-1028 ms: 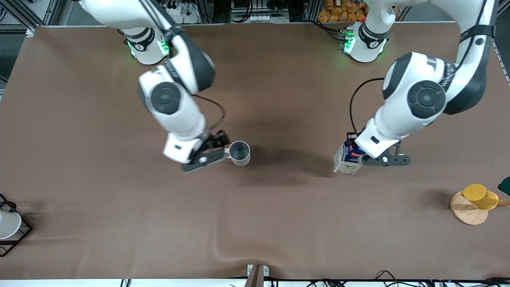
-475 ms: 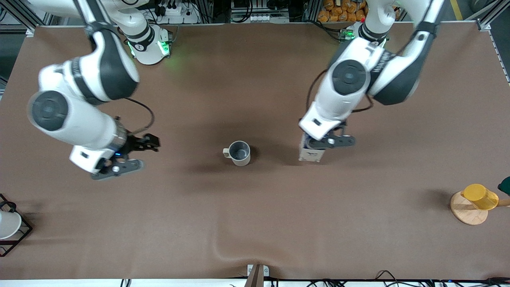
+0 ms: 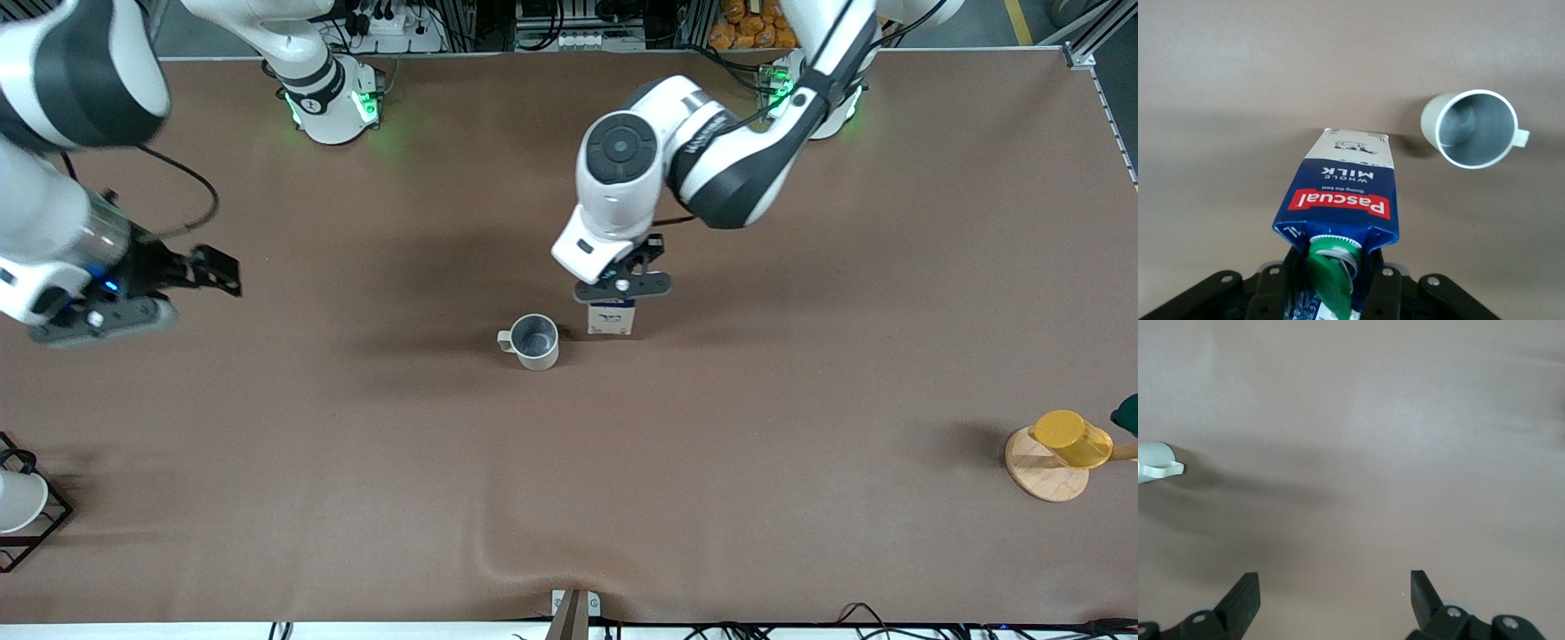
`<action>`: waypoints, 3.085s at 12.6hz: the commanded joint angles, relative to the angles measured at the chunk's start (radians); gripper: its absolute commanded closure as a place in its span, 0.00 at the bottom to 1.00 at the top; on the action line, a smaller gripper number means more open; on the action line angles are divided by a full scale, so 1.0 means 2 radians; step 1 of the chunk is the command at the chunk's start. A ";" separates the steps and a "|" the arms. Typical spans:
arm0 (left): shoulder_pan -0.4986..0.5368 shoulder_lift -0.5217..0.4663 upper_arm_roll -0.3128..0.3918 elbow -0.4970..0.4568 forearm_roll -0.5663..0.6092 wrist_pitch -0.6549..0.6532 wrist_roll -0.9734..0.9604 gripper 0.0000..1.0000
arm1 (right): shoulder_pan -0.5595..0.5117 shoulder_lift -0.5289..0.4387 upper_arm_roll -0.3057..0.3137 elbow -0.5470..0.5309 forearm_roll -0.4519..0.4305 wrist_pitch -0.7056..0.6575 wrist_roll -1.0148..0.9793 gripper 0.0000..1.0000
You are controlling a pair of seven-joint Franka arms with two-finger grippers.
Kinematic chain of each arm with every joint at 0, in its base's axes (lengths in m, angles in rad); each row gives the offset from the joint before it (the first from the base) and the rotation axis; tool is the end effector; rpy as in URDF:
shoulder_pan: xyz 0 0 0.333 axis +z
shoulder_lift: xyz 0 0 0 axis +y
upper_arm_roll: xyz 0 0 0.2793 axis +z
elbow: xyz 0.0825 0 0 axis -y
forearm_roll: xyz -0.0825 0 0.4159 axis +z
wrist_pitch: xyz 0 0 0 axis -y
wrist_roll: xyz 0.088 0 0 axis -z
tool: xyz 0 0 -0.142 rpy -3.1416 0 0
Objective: Place milk next to cup
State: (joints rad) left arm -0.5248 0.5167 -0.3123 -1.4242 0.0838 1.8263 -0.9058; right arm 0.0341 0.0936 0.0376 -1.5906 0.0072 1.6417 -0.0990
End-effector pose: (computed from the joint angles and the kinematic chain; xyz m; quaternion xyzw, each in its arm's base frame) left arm 0.4937 -0.4948 0.3241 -0.9976 -0.0376 0.0572 0.0106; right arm 0.6111 0.0442 0.4927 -0.9962 -0.0849 0.0211 0.0056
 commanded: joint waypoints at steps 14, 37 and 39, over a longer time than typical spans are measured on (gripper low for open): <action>-0.053 0.068 0.004 0.085 0.003 -0.006 -0.016 0.80 | -0.029 -0.046 -0.044 0.016 0.003 -0.065 0.047 0.00; -0.034 0.023 0.010 0.092 -0.015 0.007 -0.034 0.00 | -0.046 -0.048 -0.025 0.024 0.007 -0.088 0.043 0.00; 0.001 -0.011 0.009 0.092 -0.015 -0.033 -0.027 0.00 | -0.046 -0.046 -0.026 0.024 0.008 -0.088 0.044 0.00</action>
State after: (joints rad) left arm -0.5793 0.5820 -0.2964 -1.2080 0.0676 1.8202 -0.9628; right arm -0.0424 0.0115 -0.0261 -1.5458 0.0151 1.4780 -0.0152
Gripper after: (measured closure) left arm 0.000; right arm 0.000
